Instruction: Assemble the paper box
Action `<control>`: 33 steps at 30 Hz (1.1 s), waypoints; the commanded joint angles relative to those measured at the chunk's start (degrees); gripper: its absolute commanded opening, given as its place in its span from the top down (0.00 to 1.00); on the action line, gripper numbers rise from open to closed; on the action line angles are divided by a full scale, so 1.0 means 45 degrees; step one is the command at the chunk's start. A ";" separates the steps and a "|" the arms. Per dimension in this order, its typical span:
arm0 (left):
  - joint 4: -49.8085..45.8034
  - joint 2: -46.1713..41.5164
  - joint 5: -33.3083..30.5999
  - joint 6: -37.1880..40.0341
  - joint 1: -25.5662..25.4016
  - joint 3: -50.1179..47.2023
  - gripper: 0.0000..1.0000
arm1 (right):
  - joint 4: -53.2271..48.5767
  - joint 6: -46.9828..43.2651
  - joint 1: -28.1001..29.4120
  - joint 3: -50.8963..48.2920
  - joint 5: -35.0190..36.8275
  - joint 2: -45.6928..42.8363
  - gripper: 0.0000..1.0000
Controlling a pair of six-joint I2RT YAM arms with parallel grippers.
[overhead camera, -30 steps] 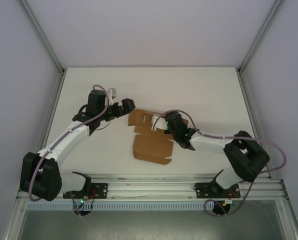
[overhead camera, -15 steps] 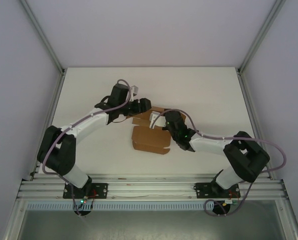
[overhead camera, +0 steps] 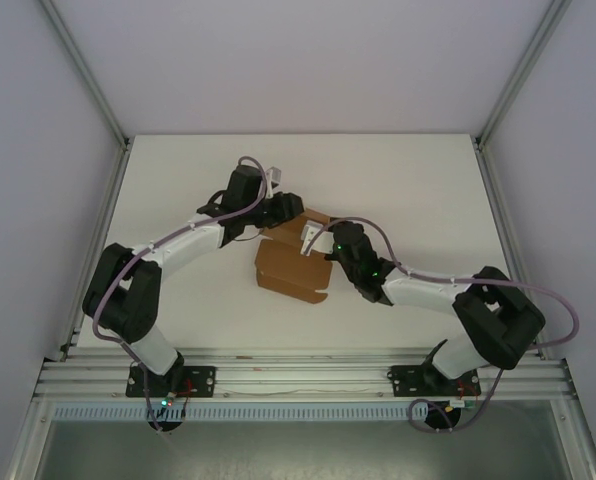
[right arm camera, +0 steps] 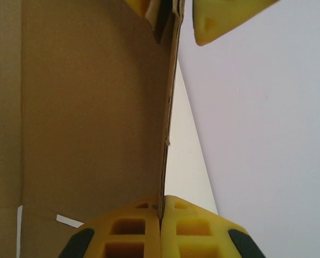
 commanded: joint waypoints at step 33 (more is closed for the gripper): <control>0.0186 -0.2123 -0.1987 0.4328 0.2856 -0.5249 0.10 | -0.7173 0.5486 -0.2963 0.2261 -0.7419 -0.1095 0.98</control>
